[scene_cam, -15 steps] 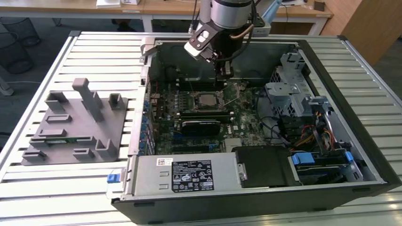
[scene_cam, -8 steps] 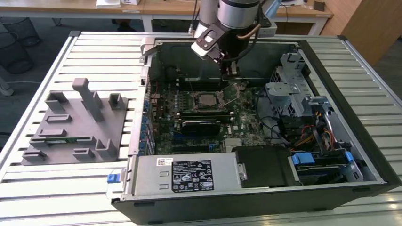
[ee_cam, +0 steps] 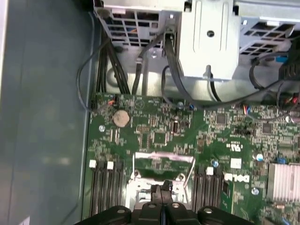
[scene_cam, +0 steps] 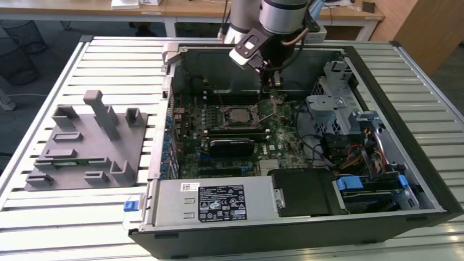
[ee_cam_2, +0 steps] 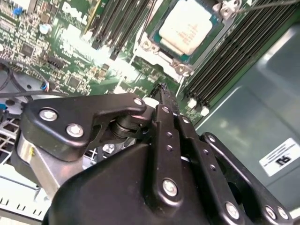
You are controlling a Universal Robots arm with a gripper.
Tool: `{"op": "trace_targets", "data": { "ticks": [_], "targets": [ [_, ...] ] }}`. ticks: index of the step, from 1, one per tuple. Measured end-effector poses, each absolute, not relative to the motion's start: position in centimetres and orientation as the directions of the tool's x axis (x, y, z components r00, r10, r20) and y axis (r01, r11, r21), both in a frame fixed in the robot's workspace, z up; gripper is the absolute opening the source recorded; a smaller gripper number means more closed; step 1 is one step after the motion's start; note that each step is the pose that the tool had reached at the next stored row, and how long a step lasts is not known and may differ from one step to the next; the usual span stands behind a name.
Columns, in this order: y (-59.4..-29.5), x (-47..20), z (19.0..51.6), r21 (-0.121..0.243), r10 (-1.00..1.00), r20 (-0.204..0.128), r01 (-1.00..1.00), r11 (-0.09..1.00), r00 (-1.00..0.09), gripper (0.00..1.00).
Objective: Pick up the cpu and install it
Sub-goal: 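Close the cpu cover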
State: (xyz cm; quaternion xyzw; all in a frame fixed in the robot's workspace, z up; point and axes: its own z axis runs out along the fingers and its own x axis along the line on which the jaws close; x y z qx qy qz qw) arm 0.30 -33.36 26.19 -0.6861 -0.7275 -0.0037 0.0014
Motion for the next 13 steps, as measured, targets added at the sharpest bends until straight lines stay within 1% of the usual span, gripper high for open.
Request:
{"op": "trace_targets", "data": {
  "ticks": [13],
  "targets": [
    [-33.1,1.9,25.9,0.003,0.998,0.004,0.998,0.059,-0.059,0.11]
  ]
}}
